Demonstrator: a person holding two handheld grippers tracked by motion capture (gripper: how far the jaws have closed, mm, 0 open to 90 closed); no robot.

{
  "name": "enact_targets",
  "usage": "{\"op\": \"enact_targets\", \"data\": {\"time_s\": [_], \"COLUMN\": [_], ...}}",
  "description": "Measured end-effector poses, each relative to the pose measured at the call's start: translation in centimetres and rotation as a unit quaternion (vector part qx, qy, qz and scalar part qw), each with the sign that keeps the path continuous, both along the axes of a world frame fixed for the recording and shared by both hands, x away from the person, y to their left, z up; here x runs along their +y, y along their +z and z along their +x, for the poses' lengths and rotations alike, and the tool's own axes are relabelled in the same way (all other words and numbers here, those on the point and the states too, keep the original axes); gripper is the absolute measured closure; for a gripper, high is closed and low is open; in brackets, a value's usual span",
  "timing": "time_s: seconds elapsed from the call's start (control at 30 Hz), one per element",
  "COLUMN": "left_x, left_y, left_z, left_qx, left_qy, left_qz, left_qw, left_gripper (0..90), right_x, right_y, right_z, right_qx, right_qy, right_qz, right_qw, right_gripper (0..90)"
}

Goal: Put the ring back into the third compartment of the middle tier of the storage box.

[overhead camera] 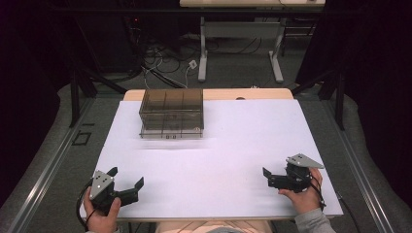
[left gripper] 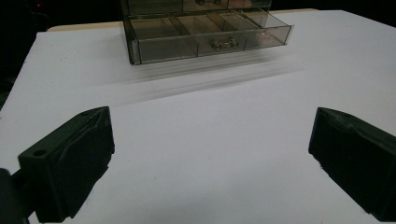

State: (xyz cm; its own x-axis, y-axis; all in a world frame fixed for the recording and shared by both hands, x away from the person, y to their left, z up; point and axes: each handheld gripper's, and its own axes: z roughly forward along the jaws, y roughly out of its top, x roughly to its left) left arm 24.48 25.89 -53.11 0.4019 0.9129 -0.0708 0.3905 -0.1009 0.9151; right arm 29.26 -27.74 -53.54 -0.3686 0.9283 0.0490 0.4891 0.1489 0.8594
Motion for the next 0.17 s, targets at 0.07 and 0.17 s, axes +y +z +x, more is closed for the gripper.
{"op": "enact_targets", "data": {"time_s": [0.07, 0.17], "left_x": [0.0, 0.0], "left_y": [-0.01, -0.02], "left_z": [0.01, 0.06], "left_qx": [0.001, 0.001], "left_qy": [0.0, 0.0], "left_qz": [0.0, -0.001], "left_qw": [1.0, 1.0], "left_gripper": [0.6, 0.6], "right_x": [-0.11, -0.38], "right_y": [-0.04, -0.18], "right_z": [0.05, 0.2], "right_qx": [0.0, -0.001], "right_qy": [-0.003, -0.006], "right_qz": [-0.007, -0.007], "right_qw": [1.0, 1.0], "right_gripper": [0.0, 0.0]}}
